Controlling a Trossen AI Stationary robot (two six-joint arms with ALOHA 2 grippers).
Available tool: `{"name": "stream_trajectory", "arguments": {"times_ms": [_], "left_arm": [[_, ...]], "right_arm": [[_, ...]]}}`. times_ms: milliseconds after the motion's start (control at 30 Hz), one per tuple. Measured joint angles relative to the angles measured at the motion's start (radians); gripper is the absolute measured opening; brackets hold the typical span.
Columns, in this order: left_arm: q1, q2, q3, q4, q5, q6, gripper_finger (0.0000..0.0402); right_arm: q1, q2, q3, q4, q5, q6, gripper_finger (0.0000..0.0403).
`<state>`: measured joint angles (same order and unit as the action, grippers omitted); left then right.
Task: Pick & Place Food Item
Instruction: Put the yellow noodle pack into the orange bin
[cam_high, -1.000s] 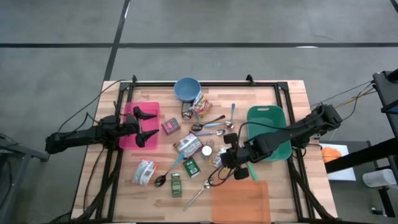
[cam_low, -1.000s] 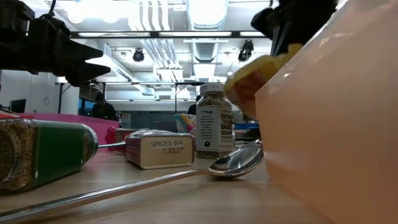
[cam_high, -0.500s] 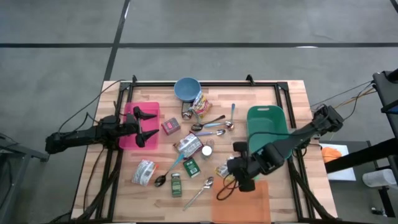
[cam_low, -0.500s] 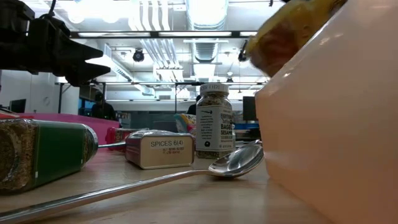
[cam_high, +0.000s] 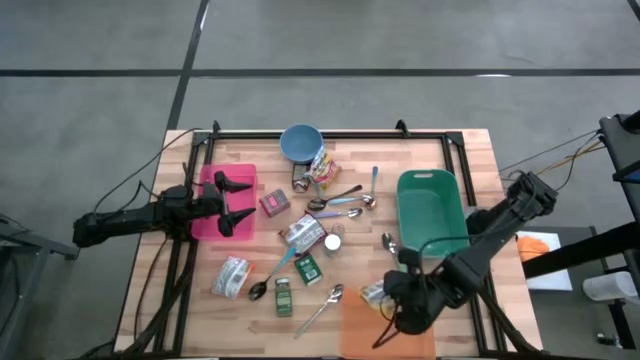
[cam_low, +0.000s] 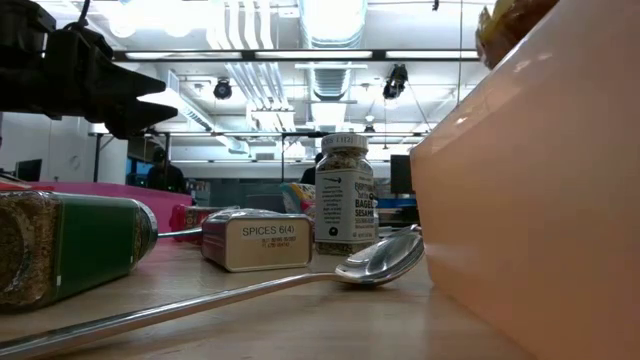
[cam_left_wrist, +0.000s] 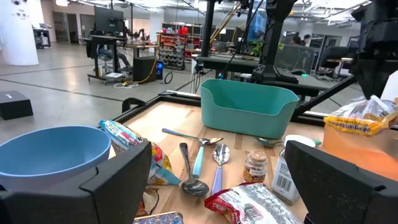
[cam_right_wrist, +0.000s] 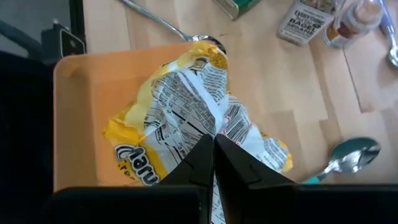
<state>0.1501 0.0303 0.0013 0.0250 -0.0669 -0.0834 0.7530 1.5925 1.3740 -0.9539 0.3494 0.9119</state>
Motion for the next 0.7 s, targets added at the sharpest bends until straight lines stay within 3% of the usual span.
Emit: {"name": "stream_trajectory", "arguments": {"times_ms": [367, 700], "left_arm": [[0.0, 0.0, 0.0, 0.0, 0.0, 0.0, 0.0372], [0.0, 0.0, 0.0, 0.0, 0.0, 0.0, 0.0372]], "right_arm": [[0.067, 0.0, -0.046, 0.037, 0.098, 0.294, 0.0009], [0.073, 0.047, -0.091, 0.142, 0.091, 0.32, 0.0009]]}}
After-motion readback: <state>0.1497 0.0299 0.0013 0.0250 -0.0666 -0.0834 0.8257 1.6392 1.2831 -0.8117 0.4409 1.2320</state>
